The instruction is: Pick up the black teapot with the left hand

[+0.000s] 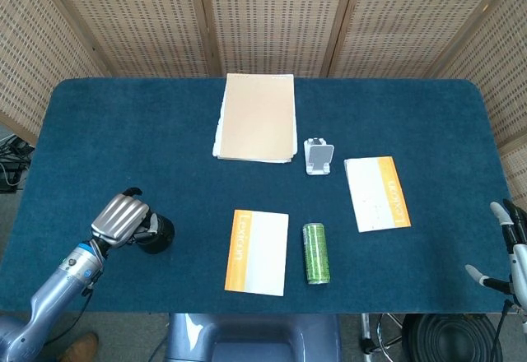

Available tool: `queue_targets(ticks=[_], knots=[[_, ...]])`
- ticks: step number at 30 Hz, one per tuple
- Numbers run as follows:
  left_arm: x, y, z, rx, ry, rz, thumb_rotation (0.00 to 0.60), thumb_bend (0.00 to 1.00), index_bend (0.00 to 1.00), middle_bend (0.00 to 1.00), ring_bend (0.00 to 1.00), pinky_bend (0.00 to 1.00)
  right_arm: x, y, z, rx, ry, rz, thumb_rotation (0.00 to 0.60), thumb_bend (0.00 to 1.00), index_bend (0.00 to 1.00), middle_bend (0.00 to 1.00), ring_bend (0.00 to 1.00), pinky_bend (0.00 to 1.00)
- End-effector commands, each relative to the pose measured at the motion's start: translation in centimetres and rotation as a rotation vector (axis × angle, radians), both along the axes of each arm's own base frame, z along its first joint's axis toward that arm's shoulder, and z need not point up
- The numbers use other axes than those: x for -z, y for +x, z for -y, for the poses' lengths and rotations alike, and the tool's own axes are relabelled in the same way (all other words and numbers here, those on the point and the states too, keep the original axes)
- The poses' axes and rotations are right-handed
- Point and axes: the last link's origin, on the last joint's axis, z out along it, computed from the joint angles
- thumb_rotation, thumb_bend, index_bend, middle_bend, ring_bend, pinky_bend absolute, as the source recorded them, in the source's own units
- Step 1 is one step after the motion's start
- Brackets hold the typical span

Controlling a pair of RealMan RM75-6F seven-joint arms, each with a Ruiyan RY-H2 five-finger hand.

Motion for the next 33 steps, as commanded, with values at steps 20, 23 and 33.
queue_targets(ticks=[20,23,33], knots=[[0.25,-1.01,-0.79,0.004,0.052,-0.057,0.113,1.00,1.00,1.00,0.87,0.79,0.07,0.00,0.04,0.001,-0.001,0.000,0.600,0.00,0.00,0.00,0.00,0.00],[0.22,-1.03,-0.81,0.002,0.052,-0.063,0.113,1.00,1.00,1.00,0.87,0.79,0.07,0.00,0.05,0.001,-0.001,0.001,0.600,0.00,0.00,0.00,0.00,0.00],[-0.18,-0.47,-0.86,0.016,0.062,-0.071,0.112,1.00,1.00,1.00,0.87,0.79,-0.01,0.01,0.04,0.000,-0.004,0.004,0.600,0.00,0.00,0.00,0.00,0.00]])
